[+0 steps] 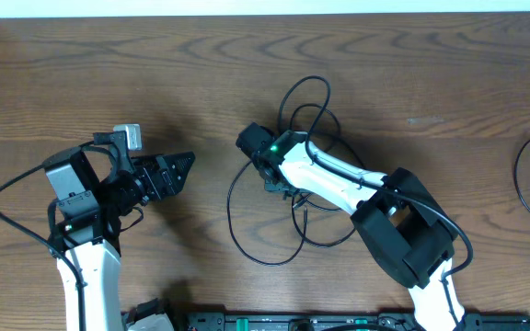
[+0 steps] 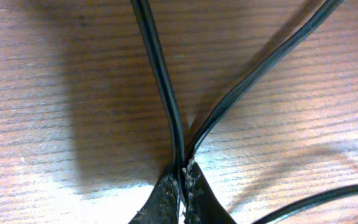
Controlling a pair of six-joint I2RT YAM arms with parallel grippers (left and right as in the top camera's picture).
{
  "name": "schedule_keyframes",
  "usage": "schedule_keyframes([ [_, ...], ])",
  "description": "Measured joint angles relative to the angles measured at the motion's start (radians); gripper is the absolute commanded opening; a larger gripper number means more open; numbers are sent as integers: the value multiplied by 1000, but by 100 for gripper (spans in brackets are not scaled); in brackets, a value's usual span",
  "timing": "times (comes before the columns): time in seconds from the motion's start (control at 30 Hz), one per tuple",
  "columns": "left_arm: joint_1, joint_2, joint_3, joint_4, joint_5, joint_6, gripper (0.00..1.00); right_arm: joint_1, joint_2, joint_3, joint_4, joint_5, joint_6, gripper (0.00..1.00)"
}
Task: Untangle cables
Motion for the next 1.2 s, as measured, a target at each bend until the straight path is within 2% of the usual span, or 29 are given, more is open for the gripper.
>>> schedule_keyframes([
  [0.27,0,0,0,-1,0,0,90,-31,-6,83,-21,-18,-97,1],
  [0.57,0,0,0,-1,0,0,89,-106,-115,114,-74,-30,-162,1],
  [0.67,0,0,0,-1,0,0,89,-110,-121,116,-112,-35,-153,16],
  [0.7,0,0,0,-1,0,0,90,-109,-121,115,-124,-35,-144,26],
  [0.73,0,0,0,-1,0,0,90,-108,-121,114,-129,-32,-130,42],
  [0.8,0,0,0,-1,0,0,89,-105,-121,109,-121,-27,-107,52],
  [1.2,0,0,0,-1,0,0,89,-102,-121,8,-24,-24,-38,58],
])
